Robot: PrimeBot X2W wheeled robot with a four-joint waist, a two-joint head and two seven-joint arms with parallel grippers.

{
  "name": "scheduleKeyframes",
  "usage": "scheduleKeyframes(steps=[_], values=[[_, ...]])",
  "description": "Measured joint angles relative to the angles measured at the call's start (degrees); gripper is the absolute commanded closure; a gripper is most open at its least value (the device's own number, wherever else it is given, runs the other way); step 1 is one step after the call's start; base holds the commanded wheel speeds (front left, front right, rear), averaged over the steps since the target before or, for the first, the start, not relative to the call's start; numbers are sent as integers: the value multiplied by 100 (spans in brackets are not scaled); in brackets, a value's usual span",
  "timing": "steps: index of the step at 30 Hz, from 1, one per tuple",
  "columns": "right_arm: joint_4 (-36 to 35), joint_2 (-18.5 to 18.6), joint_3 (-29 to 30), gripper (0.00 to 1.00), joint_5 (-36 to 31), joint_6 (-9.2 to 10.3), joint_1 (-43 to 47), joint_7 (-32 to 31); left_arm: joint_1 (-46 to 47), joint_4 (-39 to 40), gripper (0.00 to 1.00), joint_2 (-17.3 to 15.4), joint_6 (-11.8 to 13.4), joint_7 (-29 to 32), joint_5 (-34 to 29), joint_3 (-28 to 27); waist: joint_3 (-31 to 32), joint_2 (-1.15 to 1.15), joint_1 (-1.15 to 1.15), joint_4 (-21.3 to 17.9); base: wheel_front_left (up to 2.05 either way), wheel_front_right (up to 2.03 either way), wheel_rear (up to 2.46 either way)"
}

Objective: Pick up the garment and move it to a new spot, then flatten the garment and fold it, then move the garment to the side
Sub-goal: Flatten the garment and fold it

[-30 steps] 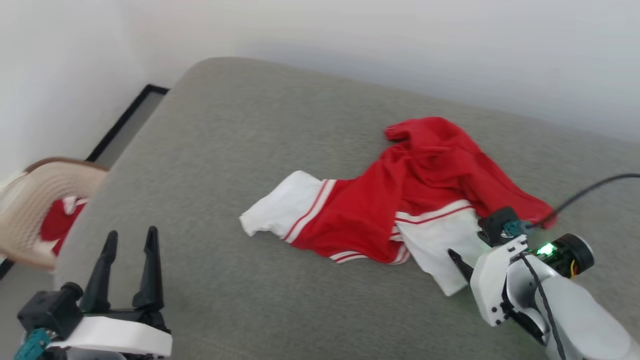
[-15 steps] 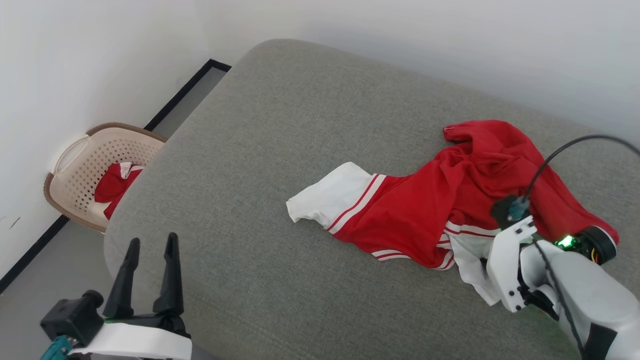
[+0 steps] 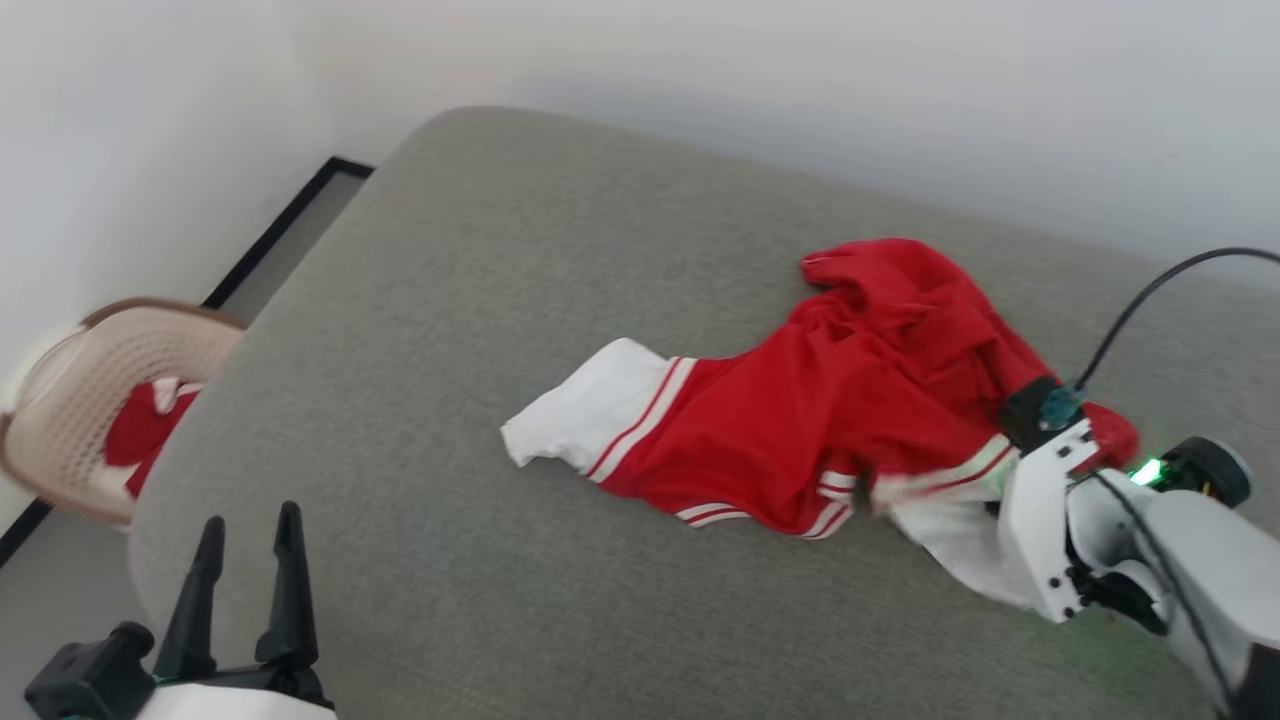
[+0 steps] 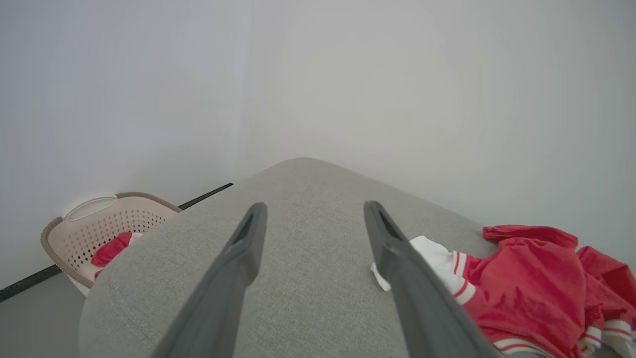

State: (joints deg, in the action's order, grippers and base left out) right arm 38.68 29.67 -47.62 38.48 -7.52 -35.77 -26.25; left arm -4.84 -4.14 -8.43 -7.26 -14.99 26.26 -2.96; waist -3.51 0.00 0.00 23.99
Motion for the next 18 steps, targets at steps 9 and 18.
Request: scheduleKeyframes(steps=[9, 18], values=[[-1249, 999, 686, 100, 420, 0, 718, -417, -160, 94, 0, -123, -5, 0, 8, -69, 197, 0, 0, -594, 0, 0, 0], [-1592, 1357, 2310, 100, 386, 0, 2400, -944, -217, 113, 0, -185, -5, 0, 80, 16, 206, 0, 0, -815, 0, 0, 0]])
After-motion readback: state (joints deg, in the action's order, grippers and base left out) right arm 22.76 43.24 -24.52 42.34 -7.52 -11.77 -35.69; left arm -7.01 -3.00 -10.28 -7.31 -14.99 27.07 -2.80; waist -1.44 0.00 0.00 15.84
